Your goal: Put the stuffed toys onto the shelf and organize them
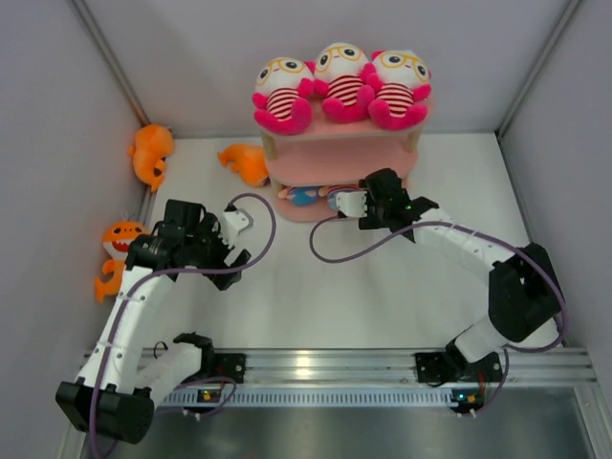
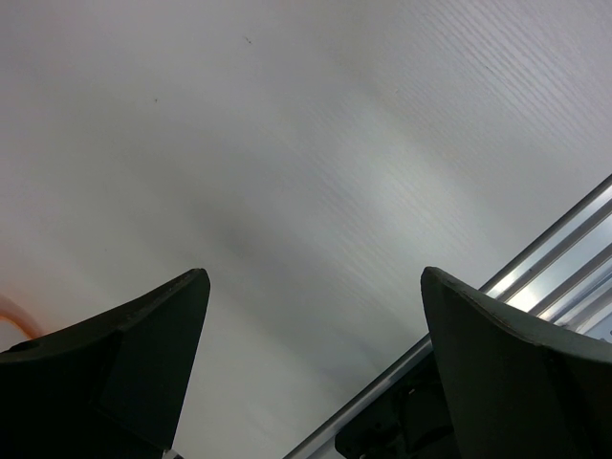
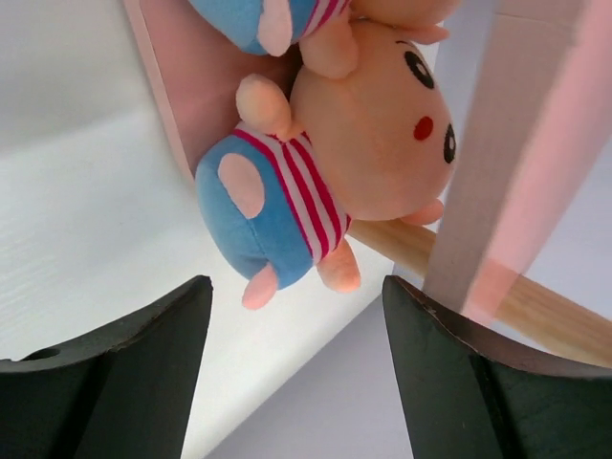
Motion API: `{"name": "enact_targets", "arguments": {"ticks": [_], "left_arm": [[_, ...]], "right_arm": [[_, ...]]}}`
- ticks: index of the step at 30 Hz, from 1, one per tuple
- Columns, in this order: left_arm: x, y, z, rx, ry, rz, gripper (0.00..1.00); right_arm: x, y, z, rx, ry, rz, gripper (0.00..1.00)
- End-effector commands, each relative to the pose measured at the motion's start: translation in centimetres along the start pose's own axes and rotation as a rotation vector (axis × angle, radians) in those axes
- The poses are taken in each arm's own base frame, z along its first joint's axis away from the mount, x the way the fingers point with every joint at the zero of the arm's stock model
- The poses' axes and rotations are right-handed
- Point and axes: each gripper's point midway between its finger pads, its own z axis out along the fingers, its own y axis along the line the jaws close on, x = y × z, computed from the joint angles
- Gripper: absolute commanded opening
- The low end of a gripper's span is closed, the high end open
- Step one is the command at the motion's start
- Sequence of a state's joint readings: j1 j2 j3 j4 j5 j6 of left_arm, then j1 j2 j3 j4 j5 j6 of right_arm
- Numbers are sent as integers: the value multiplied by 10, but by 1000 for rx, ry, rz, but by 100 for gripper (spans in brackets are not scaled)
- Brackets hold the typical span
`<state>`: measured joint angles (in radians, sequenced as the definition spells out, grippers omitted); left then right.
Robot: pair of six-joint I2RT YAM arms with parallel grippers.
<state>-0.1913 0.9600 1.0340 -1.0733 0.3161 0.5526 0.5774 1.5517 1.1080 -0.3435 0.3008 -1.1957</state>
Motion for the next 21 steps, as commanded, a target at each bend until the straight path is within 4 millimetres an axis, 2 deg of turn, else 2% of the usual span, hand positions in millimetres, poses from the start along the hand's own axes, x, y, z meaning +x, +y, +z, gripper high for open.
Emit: {"name": "enact_targets", "arguments": {"ticks": [1, 2, 3, 4, 5, 6, 7, 8, 10, 12, 13, 14, 16, 17, 21], "left_arm": [[-4, 1, -2, -9, -27, 16, 98], [-4, 1, -3, -10, -30, 17, 98], [-4, 0, -4, -11, -33, 16, 98], [-4, 0, -4, -13, -33, 18, 98], [-3, 0, -3, -13, -30, 16, 98], [-2, 0, -2, -11, -25, 14, 98], [-1, 1, -2, -12, -18, 11, 98], [-1, 1, -1, -12, -18, 11, 98], [0, 1, -1, -10, -15, 6, 98], [0, 1, -1, -12, -15, 8, 98], [1, 1, -1, -14, -14, 6, 98], [1, 1, -1, -15, -13, 5, 98], [2, 0, -1, -15, -14, 2, 98], [1, 0, -2, -18, -18, 4, 98], [3, 1, -3, -28, -15, 3, 98]], "right_arm": [[-20, -15, -37, 86, -121, 171, 72], [-21, -5, -41, 69, -146, 217, 72], [-24, -11, -61, 101, -203, 291, 72], [-34, -4, -68, 76, -279, 420, 72], [-33, 10, -69, 41, -306, 479, 72], [-34, 9, -81, 52, -358, 549, 73], [-41, 5, -85, 67, -427, 684, 73], [-31, 21, -78, 56, -415, 766, 74], [-27, 21, -80, 69, -474, 961, 72], [-6, 13, -68, 147, -506, 1157, 67], [-7, 14, -65, 113, -552, 1335, 64], [9, 3, -60, 161, -608, 1445, 64], [10, -2, -52, 110, -700, 1620, 62], [22, -10, -45, 152, -728, 1666, 61], [43, -22, -23, 220, -723, 1824, 57]]}}
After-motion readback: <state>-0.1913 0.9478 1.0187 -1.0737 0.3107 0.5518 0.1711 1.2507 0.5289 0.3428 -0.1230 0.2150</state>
